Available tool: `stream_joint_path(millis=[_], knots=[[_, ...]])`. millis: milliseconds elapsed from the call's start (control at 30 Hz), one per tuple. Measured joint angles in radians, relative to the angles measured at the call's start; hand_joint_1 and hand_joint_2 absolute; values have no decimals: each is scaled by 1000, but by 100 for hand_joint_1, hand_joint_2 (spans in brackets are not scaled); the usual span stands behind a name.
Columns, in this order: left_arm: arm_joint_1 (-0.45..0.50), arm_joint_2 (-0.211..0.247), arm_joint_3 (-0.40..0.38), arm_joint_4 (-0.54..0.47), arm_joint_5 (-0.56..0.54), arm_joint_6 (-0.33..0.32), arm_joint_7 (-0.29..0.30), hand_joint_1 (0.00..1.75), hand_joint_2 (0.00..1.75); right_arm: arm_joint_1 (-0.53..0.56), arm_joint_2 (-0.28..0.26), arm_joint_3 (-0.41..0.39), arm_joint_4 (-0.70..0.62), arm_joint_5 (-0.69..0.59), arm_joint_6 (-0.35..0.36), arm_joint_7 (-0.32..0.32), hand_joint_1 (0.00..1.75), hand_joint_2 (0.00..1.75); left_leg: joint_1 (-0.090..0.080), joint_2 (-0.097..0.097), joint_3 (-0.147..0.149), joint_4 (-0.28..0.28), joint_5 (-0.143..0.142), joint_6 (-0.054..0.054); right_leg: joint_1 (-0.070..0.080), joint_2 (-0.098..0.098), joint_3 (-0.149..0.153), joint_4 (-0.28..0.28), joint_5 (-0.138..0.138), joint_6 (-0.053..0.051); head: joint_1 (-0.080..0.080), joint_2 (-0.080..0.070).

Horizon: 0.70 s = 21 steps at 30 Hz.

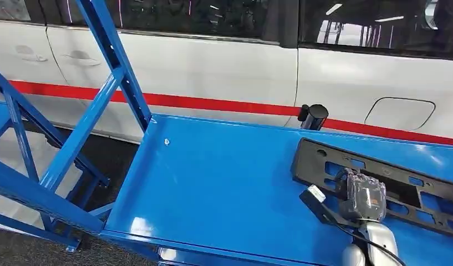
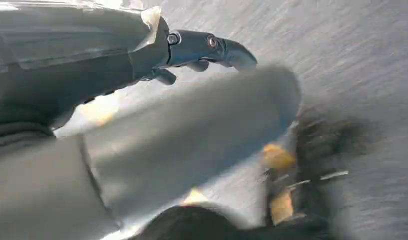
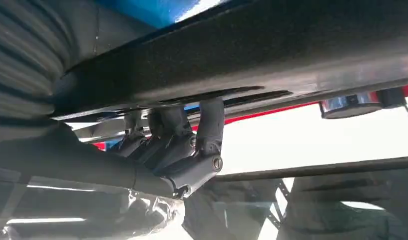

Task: Take the parts from the cabinet and place them on the table.

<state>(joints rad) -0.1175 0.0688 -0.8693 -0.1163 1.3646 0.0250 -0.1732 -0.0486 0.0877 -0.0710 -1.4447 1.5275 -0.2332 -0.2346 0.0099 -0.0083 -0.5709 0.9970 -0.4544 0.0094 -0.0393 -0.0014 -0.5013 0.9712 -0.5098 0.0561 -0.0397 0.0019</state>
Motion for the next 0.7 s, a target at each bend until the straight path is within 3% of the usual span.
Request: stream_joint_path(millis=[33,67,100,233,600,700], knots=[[-31,-23,-5,-3,-13,59,-86,0,175,-15,0,9,2,-5,11,2,175,175,-1,0,-1,0,1,2,-1,0,0,0,1,2,-1,0],[-70,-51,-10,-8,-25,97,-133,0,175,-24,0,22,3,-15,17,17,175,175,-2,-1,-1,0,2,3,-2,-3,0,0,2,2,-1,0],[-95,-72,-20,-12,-36,109,-138,0,175,-22,-3,32,2,-23,17,29,175,175,-2,-3,0,0,2,3,-2,-5,2,0,1,2,0,0],[-127,-137,-51,-27,-55,105,-118,0,175,21,-21,42,-23,-53,-5,46,175,175,-3,-6,-1,1,4,5,-2,-6,3,0,2,3,3,0],[-157,-182,-72,-34,-55,148,-69,0,175,42,-73,78,-31,-39,-111,81,175,175,-3,-4,-2,0,4,5,-1,-4,10,0,3,5,2,0],[-157,-188,-80,-35,-56,117,-72,0,175,34,-96,94,-31,-40,-132,87,175,175,-3,-3,-2,0,4,6,-1,-4,10,0,3,5,2,0]])
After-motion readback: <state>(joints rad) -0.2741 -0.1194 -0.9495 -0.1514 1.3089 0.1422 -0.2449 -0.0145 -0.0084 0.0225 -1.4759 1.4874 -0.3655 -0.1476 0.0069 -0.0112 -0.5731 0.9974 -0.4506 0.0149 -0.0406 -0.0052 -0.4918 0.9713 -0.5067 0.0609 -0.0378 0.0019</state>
